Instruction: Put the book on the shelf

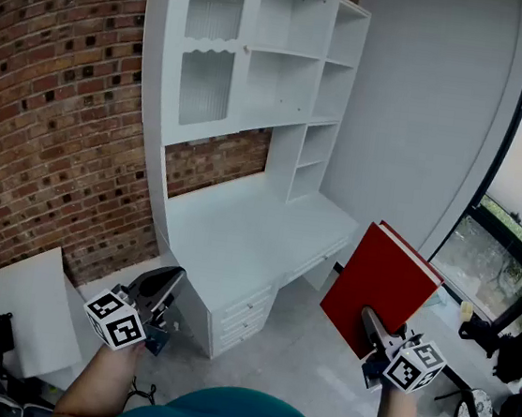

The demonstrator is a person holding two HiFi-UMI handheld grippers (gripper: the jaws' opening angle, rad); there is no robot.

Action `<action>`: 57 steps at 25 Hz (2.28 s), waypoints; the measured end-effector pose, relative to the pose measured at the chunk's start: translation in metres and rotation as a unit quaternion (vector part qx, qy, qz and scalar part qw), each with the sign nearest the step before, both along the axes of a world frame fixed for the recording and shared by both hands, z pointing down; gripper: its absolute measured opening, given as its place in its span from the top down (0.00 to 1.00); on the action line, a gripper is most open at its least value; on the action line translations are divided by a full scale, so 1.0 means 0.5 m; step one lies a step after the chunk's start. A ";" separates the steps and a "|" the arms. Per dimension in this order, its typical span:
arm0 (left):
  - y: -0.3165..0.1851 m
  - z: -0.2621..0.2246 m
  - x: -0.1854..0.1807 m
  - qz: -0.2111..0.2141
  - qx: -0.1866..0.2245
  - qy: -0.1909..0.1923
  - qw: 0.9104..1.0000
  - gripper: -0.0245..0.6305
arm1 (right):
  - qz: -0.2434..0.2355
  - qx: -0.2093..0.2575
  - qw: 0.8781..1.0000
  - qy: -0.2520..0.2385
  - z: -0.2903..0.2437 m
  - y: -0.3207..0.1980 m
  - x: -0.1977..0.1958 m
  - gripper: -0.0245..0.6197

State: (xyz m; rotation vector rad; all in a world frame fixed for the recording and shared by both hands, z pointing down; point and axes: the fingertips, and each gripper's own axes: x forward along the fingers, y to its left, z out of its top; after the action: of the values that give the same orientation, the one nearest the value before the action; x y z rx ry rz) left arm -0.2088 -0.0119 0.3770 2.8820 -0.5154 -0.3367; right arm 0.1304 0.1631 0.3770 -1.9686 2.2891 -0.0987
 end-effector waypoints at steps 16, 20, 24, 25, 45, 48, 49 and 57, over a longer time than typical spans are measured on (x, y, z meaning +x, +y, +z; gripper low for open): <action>0.012 -0.010 0.024 0.003 0.010 -0.001 1.000 0.94 | 0.000 0.007 1.000 -0.001 0.002 0.015 0.022 0.69; 0.021 -0.012 0.040 0.000 0.008 -0.003 1.000 0.94 | 0.001 0.010 1.000 0.001 0.002 0.023 0.037 0.69; 0.033 -0.013 0.059 -0.001 0.008 -0.005 1.000 0.94 | 0.001 0.011 1.000 0.007 0.001 0.030 0.053 0.69; 0.036 -0.014 0.064 -0.001 0.008 -0.006 1.000 0.94 | -0.002 0.011 1.000 0.008 -0.001 0.032 0.057 0.69; 0.157 -0.005 0.286 0.012 0.004 -0.015 1.000 0.94 | -0.017 0.015 1.000 0.014 0.008 0.137 0.231 0.69; 0.155 -0.005 0.306 0.016 0.007 -0.020 1.000 0.94 | -0.018 0.015 1.000 0.011 0.011 0.133 0.244 0.69; 0.151 -0.005 0.311 0.017 0.007 -0.021 1.000 0.94 | -0.017 0.014 1.000 0.012 0.013 0.130 0.247 0.69; 0.073 0.016 0.334 0.034 -0.002 -0.019 0.999 0.94 | -0.008 0.003 1.000 0.014 0.022 0.055 0.253 0.69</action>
State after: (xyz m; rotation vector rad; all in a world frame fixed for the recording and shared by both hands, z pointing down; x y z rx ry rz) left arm -0.0420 0.0247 0.3849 2.8983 -0.4229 -0.2703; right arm 0.2570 0.1906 0.3878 -1.9608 2.3207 -0.0675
